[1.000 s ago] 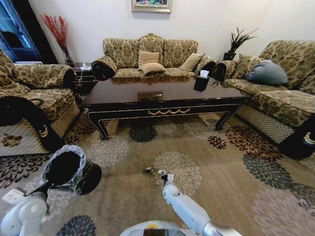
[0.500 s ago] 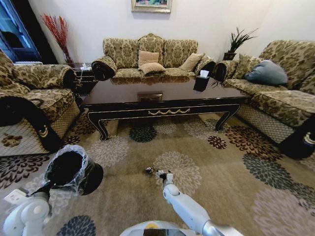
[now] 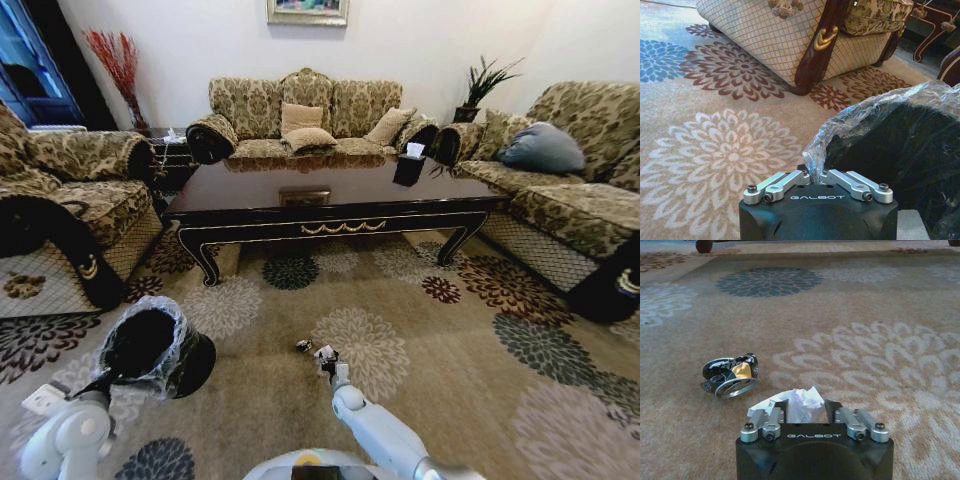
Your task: Move to the front of the table and pick up the trash from the floor, then place it into the trash bin.
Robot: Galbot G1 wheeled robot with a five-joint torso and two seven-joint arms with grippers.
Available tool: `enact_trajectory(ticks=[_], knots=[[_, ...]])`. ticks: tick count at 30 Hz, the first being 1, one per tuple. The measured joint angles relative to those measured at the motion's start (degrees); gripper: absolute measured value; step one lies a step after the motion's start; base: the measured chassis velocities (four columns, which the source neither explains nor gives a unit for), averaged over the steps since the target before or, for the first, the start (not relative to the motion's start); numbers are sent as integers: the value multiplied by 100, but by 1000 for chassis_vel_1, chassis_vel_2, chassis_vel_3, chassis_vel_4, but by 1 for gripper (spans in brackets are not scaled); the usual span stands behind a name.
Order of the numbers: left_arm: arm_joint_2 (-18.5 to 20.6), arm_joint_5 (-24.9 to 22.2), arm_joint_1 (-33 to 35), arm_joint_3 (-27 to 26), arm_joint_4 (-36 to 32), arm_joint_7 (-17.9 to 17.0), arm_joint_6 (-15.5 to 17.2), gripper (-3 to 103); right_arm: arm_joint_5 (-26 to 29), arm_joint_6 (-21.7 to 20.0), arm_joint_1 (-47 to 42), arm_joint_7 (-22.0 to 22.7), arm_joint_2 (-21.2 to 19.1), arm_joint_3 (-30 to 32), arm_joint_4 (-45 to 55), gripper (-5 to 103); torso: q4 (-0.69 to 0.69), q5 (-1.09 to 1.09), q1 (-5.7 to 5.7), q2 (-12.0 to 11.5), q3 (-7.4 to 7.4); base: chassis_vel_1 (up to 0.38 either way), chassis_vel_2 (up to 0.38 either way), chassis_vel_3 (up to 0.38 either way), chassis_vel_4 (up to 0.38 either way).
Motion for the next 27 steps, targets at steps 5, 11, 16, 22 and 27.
enact_trajectory(ticks=[5,11,16,22,27], knots=[[-9,52,-21,57,0,-9,-9,4,-44,69,-27,-78,-34,11,2,22,0,0,0,0,0,0,0,0,0],[-13,111,-52,146,16,-13,-16,4,-119,151,-57,-133,-55,40,15,7,0,0,0,0,0,0,0,0,0],[-32,172,-74,315,16,-19,-18,4,-254,315,-112,-170,-109,159,271,1,0,0,0,0,0,0,0,0,0],[-185,358,-97,688,11,-21,-20,4,-297,619,-138,-344,-290,455,1245,0,0,0,0,0,0,0,0,0,0],[-328,530,-125,974,10,-16,-20,4,-33,744,-97,-474,-431,518,2155,0,0,0,0,0,0,0,0,0,0]])
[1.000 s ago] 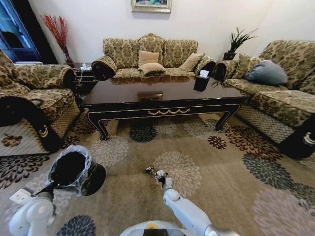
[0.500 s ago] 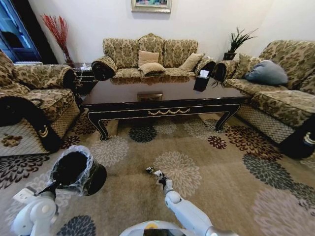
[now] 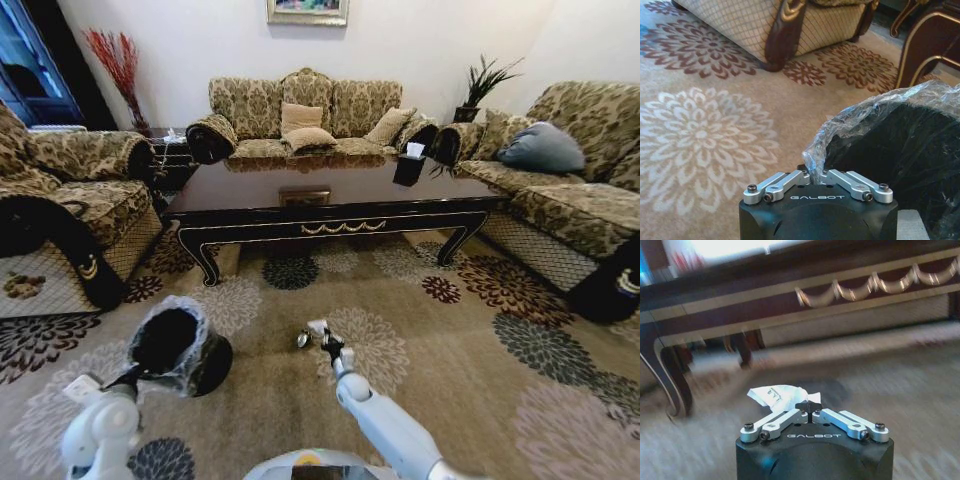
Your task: Move to the front of the table and pick up the trash from the floor, then place it into the trash bin.
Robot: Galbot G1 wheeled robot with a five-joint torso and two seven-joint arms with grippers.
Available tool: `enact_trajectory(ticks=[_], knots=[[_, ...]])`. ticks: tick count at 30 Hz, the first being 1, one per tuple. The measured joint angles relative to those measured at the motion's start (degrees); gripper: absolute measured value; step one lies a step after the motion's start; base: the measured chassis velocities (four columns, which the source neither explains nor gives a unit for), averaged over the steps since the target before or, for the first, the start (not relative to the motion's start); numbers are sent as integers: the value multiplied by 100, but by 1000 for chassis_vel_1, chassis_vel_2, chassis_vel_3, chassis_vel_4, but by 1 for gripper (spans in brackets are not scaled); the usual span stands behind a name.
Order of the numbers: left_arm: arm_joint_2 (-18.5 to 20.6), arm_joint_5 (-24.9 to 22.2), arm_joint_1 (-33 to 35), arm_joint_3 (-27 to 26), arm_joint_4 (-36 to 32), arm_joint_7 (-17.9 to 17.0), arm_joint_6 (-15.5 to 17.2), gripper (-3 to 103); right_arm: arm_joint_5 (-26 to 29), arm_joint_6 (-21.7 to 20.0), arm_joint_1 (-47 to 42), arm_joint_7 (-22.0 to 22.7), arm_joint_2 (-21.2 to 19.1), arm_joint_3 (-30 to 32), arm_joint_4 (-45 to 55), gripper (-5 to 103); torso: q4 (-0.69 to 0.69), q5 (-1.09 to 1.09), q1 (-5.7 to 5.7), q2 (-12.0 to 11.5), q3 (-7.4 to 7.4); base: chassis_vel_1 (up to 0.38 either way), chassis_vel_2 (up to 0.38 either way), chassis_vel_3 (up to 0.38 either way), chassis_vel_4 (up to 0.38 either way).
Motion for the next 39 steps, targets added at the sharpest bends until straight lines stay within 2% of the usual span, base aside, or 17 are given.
enact_trajectory(ticks=[4,9,10,14,18,27,38,39], knots=[[-61,64,-23,167,11,3,-2,4,81,154,21,-179,-31,-76,409,0,-1,0,0,0,0,0,0,0,0],[-192,157,-61,411,34,-23,-5,4,78,639,16,-761,-1,-511,835,0,0,0,0,0,0,0,0,0,0],[-192,157,-61,411,34,-23,-5,4,78,639,16,-761,-1,-511,835,0,0,0,0,0,0,0,0,0,0],[-281,276,-16,588,29,-29,-57,4,463,777,26,-989,-14,-1040,1127,0,0,0,0,0,0,0,0,0,0],[-385,412,53,751,32,16,-124,4,509,1069,103,-1236,-9,-1404,1269,0,0,-1,0,0,0,0,0,0,0],[-498,546,15,964,140,8,-194,4,92,1342,267,-1270,-18,-2071,1575,0,0,-1,0,0,0,0,0,0,0],[-666,766,-36,1266,217,12,-246,4,-261,1452,200,-1249,-68,-2408,1260,0,-1,0,0,0,0,0,0,0,0],[-668,766,-44,1273,209,15,-246,4,-272,1453,203,-1237,-67,-2409,1233,5,-2,0,0,0,0,0,0,0,0]])
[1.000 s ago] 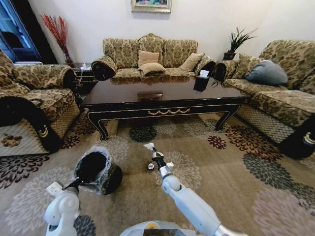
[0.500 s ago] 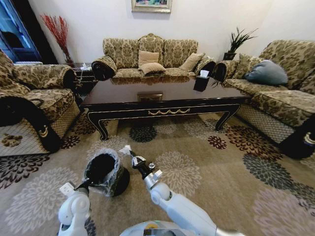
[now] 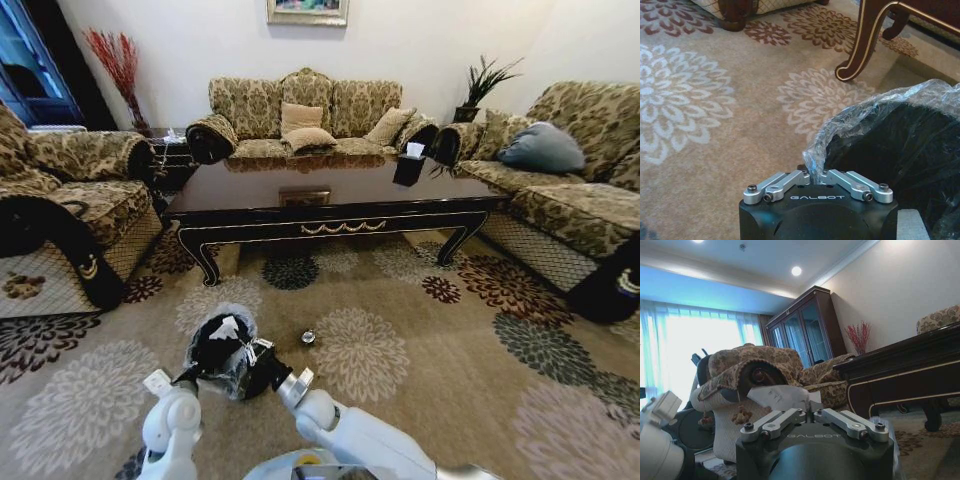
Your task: Move to the front of the table and pick up the trash from the floor, then place it into the trash bin.
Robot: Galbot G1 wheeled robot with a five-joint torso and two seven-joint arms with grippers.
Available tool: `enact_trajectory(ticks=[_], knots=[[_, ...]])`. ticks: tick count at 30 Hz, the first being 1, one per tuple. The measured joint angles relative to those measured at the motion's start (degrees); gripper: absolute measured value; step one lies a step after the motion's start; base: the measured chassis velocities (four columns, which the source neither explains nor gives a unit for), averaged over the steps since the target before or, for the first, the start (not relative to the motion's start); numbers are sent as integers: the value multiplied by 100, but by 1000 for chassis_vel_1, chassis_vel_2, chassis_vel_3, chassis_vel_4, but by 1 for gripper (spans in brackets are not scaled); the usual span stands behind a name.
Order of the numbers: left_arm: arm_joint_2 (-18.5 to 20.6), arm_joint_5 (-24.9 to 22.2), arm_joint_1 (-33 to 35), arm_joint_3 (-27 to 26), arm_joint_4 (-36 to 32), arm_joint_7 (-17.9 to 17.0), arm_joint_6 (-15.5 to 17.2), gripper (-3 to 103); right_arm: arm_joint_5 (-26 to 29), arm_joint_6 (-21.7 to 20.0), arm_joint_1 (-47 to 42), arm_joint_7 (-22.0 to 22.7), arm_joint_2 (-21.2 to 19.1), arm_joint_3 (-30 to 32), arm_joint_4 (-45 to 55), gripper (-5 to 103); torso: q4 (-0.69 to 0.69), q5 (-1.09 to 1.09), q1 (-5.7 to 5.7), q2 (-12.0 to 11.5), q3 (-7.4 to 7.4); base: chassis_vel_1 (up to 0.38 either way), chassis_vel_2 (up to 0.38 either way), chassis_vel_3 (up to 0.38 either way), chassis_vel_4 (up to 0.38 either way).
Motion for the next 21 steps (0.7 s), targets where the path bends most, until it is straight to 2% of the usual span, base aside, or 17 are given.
enact_trajectory(ticks=[3,5,9,11,13,14,17,19,21], knots=[[13,0,-13,-3,-32,-1,0,4,-1,0,15,11,-15,4,-47,21,2,0,0,0,0,0,0,0,0],[18,-2,-13,-7,-40,-1,1,4,0,-1,15,13,-31,6,-57,21,1,0,0,0,0,0,0,0,0],[20,-5,-11,-16,-43,0,5,4,-34,-1,-7,13,-58,9,-110,44,1,0,0,0,0,0,0,0,0],[20,-5,-11,-16,-43,0,6,4,-55,4,-15,14,-58,10,-122,44,1,0,0,0,0,0,0,0,0],[20,-5,-13,-15,-44,-1,8,4,-114,24,-31,13,-62,11,-149,55,1,1,0,0,0,0,0,0,0],[20,-5,-13,-15,-44,-1,8,4,-114,24,-31,13,-62,11,-149,55,1,1,0,0,0,0,0,0,0],[17,-5,-20,-10,-45,-1,11,4,-202,70,-53,7,-91,-6,-204,71,1,0,0,0,0,0,0,0,0],[16,-5,-20,-9,-45,-1,11,4,-224,80,-66,6,-111,-15,-217,71,1,0,0,0,0,0,0,0,0],[16,-4,-23,-12,-46,0,11,4,-276,108,-96,-2,-164,-38,-226,83,1,0,0,0,0,0,0,0,0]])
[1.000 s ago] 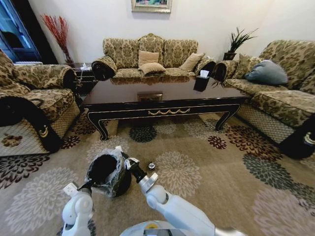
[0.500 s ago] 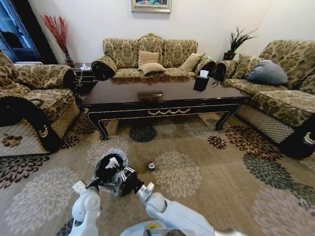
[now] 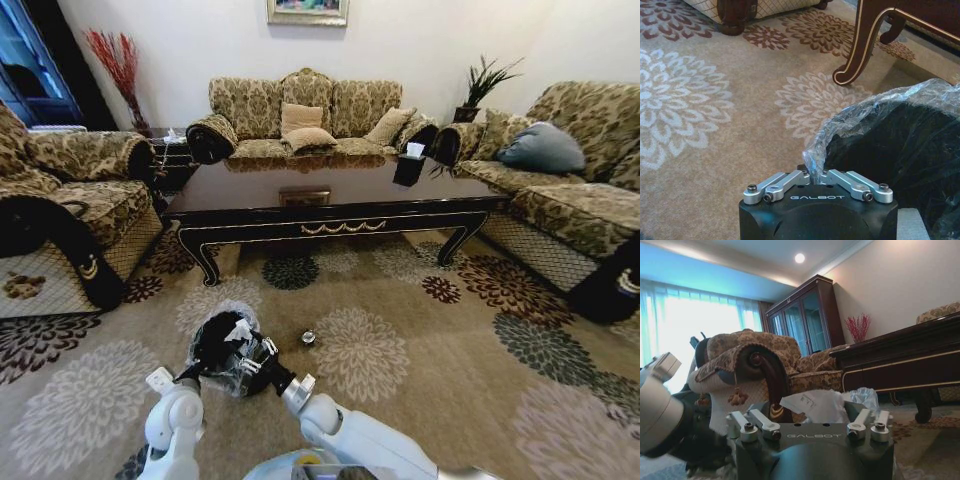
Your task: Move to the front of the table and pick up the trash from the floor, then place it into the trash bin.
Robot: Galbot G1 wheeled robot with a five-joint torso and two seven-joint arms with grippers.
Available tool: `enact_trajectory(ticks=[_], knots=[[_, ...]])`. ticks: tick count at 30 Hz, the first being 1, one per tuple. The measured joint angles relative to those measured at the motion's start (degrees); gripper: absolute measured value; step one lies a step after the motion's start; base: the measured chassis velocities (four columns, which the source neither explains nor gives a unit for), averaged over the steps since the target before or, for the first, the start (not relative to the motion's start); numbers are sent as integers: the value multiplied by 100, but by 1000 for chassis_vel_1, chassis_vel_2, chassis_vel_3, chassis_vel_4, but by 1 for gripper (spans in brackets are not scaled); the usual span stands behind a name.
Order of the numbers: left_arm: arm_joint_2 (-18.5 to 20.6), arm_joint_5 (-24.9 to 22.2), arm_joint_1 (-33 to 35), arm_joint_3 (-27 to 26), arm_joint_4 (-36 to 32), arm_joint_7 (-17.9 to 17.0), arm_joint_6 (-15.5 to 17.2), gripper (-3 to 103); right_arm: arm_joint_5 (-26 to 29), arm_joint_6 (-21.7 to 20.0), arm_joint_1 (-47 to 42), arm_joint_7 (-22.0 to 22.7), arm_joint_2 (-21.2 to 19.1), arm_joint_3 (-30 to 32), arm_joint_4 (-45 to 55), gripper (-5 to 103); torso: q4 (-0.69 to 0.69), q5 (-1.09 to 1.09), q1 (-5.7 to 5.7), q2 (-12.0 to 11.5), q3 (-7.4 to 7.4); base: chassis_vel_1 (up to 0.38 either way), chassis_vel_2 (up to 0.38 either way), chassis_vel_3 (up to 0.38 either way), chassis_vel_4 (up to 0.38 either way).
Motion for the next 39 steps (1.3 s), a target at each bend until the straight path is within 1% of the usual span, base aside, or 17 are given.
enact_trajectory(ticks=[2,3,4,8,24,30,34,35,37,38,39], knots=[[1,0,-5,-13,0,1,0,4,-45,23,-26,-6,-55,-17,0,93,0,0,0,0,0,0,0,0,0],[1,0,-5,-13,0,1,0,4,-45,23,-26,-6,-55,-17,0,93,0,0,0,0,0,0,0,0,0],[3,0,-7,-19,0,1,0,4,-59,28,-36,-7,-79,-28,2,97,0,0,0,0,0,0,0,0,0],[-4,7,-14,-14,3,4,0,4,-125,57,-68,-12,-116,-80,32,100,0,0,0,0,0,0,0,0,0],[-76,142,-9,56,92,34,-30,4,-141,87,22,-9,29,-214,64,100,1,0,0,0,0,0,0,0,0],[-110,174,-27,93,99,41,-31,4,-65,82,101,3,41,-188,83,100,0,0,0,0,0,0,0,0,0],[-7,48,-41,-95,57,39,-22,4,124,-46,104,20,47,47,68,100,0,-1,0,0,0,0,0,0,0],[69,-87,-52,-208,24,28,-1,4,226,-121,106,24,47,173,67,100,1,-1,0,0,0,0,0,0,0],[288,-350,-79,-484,-21,-30,53,4,426,-248,109,46,27,373,92,100,-2,-2,0,0,0,0,0,0,0],[399,-434,-82,-606,-31,-60,75,4,510,-332,114,104,25,462,112,100,0,1,0,0,0,0,0,0,0],[399,-434,-82,-606,-31,-60,75,4,510,-332,114,104,25,462,112,100,0,1,0,0,0,0,0,0,0]])
